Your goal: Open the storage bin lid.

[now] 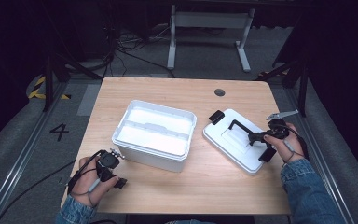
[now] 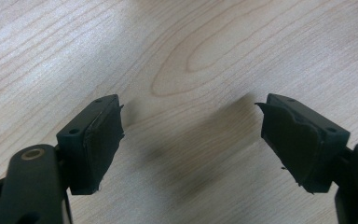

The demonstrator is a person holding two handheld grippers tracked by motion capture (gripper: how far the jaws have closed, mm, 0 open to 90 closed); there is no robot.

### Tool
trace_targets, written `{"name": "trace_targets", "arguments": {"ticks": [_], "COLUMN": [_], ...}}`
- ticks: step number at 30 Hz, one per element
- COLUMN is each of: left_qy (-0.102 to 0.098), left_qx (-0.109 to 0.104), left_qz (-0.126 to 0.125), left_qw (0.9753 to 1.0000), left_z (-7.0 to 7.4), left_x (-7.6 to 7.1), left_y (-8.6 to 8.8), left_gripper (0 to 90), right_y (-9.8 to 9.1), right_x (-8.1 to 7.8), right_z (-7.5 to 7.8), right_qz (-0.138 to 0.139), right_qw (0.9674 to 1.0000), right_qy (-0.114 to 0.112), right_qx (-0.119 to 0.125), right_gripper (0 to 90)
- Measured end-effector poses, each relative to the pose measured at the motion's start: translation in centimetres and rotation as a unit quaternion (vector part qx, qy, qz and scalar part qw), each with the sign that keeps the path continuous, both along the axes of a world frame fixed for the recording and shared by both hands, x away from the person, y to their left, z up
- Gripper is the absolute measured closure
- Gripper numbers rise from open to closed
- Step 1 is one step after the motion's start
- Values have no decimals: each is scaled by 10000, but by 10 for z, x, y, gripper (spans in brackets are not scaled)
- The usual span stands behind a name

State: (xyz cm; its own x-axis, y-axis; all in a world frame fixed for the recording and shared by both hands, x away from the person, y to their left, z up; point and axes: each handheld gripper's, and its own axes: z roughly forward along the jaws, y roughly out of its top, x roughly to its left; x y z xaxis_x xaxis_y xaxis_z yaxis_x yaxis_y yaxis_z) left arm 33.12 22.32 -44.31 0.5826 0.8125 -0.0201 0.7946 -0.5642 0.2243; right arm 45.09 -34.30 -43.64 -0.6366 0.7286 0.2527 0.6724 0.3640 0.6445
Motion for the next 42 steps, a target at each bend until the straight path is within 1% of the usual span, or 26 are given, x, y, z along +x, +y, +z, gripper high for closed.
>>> {"name": "trace_targets", "arguments": {"ticks": [2, 3, 5, 7, 10, 11, 12, 13, 14, 15, 19, 21, 22, 25, 27, 28, 29, 30, 31, 35, 37, 42], "left_qy": [4, 37, 31, 28, 32, 32, 15, -8, 17, 19, 35, 22, 22, 40, 14, -16, 23, 23, -24, 27, 26, 21], "left_qx": [-17, -59, -23, -27, -20, -20, -30, -2, -48, -53, -35, -14, -14, -46, -15, 47, -25, -59, 8, -64, -69, -105], "left_qz": [12, 56, 39, 41, 36, 36, 13, -1, 40, 30, 10, 14, 14, 21, 6, -30, 31, 62, 19, 93, 61, 57], "left_qw": [10000, 10000, 10000, 10000, 10000, 10000, 10000, 10000, 10000, 10000, 10000, 10000, 10000, 10000, 10000, 10000, 10000, 10000, 10000, 9999, 10000, 9999], "left_z": [0, -1, 0, 0, 0, 0, 0, 0, 0, 0, 0, 0, 0, -1, -1, 0, 0, -1, 0, 0, 0, 1], "left_x": [0, -1, -1, -1, -1, -1, 0, 0, 0, 0, 0, 0, 0, 0, -1, 0, -1, -2, -2, -4, -4, -5], "left_y": [0, -1, 0, 0, 0, 0, 0, 0, -1, -1, -1, -1, -1, -1, 0, 1, 1, 1, 2, 3, 3, 3], "left_gripper": [213, 213, 213, 213, 213, 213, 213, 213, 212, 213, 213, 212, 213, 213, 212, 213, 212, 213, 213, 209, 204, 191], "right_y": [-1, -2, -3, -4, -6, -6, -8, -8, -8, -8, -7, -5, -5, -2, 0, 2, 4, 6, 8, 15, 18, 26], "right_x": [0, 1, 1, 1, 2, 2, 1, 1, 1, 0, -5, -8, -8, -13, -17, -19, -22, -25, -28, -38, -43, -55], "right_z": [-1, -1, -2, -3, -2, -2, 0, 1, 2, 4, 13, 18, 18, 27, 33, 36, 39, 41, 44, 52, 56, 62], "right_qz": [-45, -79, -178, -270, -420, -420, -510, -525, -531, -543, -549, -536, -536, -484, -431, -400, -370, -336, -301, -163, -121, 34], "right_qw": [10000, 9999, 9997, 9995, 9991, 9991, 9986, 9985, 9983, 9981, 9976, 9974, 9974, 9972, 9971, 9970, 9971, 9972, 9974, 9975, 9972, 9972], "right_qy": [49, 88, 132, 111, -8, -8, -97, -175, -222, -278, -411, -473, -473, -561, -621, -656, -661, -665, -653, -678, -716, -720], "right_qx": [50, 75, 113, 74, -26, -26, 35, -18, -59, -84, -113, -82, -82, -68, -38, -30, 5, 34, 71, 144, 182, 217], "right_gripper": [831, 825, 781, 731, 637, 637, 572, 550, 531, 519, 497, 490, 490, 486, 482, 479, 476, 476, 475, 475, 475, 476]}}
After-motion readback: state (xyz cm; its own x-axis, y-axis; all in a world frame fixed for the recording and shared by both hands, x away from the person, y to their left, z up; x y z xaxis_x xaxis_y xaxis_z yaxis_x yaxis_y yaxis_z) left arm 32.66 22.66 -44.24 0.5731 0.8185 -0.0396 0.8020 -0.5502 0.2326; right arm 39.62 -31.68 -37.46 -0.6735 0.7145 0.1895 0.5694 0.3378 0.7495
